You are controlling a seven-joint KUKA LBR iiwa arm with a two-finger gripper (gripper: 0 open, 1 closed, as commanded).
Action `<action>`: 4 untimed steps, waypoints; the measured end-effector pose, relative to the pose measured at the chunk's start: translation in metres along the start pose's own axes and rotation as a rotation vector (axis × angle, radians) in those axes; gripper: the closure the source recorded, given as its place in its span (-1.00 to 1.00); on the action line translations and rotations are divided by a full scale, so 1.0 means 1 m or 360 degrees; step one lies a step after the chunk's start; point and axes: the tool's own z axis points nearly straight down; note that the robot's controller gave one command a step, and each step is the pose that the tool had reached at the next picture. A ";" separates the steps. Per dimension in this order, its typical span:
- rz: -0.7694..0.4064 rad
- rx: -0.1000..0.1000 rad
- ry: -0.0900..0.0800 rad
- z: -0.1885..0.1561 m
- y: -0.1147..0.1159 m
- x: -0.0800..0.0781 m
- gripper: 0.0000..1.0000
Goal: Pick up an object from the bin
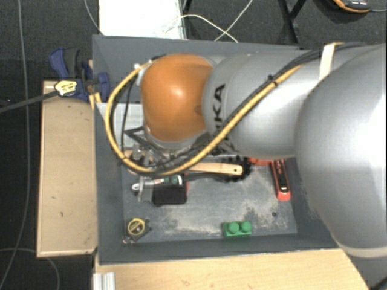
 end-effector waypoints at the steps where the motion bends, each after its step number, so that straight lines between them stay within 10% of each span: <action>1: 0.0011 -0.0004 -0.0012 -0.005 -0.002 -0.002 -1.00; 2: -0.0048 -0.0003 -0.0006 0.109 -0.089 -0.006 -1.00; 3: 0.0207 -0.0021 -0.0037 0.075 -0.082 -0.004 -1.00; 4: -0.0038 -0.0004 -0.0006 0.108 -0.089 -0.006 -1.00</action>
Offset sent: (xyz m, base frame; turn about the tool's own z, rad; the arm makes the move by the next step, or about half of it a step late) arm 0.0056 -0.0886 -0.1091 -0.0333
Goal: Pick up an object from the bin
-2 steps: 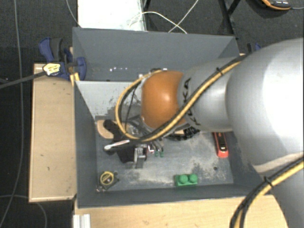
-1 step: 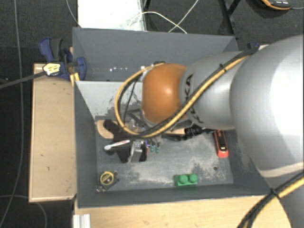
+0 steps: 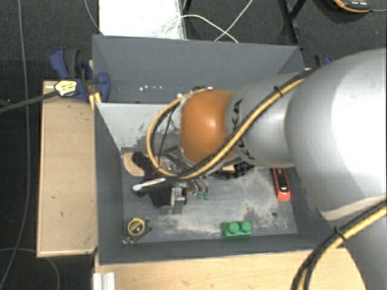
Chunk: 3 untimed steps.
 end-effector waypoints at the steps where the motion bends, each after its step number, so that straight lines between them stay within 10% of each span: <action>1: 0.0191 -0.0017 -0.0026 0.001 -0.010 0.000 -1.00; 2: 0.0011 -0.0004 -0.0005 -0.001 0.000 -0.001 1.00; 3: 0.0012 -0.0004 -0.0005 -0.001 0.000 -0.001 1.00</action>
Offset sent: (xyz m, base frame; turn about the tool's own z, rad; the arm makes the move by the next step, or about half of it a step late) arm 0.0002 0.0000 0.0004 0.0027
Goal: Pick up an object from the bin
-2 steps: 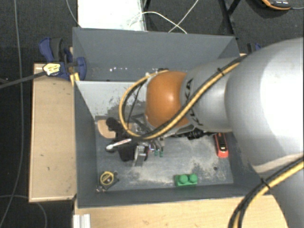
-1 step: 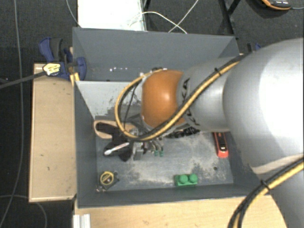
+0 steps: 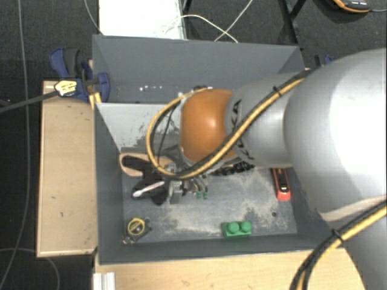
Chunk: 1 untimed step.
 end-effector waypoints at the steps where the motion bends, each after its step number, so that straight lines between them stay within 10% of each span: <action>1: 0.0003 -0.0001 -0.0002 -0.002 0.000 0.000 1.00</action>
Offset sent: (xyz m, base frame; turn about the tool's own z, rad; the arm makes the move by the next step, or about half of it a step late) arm -0.0003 -0.0002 0.0306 0.0013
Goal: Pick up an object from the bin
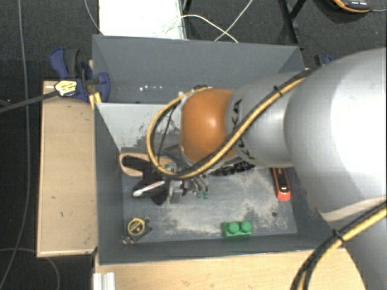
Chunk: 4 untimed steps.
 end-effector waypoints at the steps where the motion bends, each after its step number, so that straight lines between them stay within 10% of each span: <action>1: 0.0004 0.0000 0.0003 -0.011 0.000 0.001 1.00; 4: 0.0014 -0.0002 -0.0005 -0.065 -0.001 0.000 1.00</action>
Offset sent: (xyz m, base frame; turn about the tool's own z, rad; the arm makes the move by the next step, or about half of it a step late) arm -0.0008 -0.0004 0.0334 0.0020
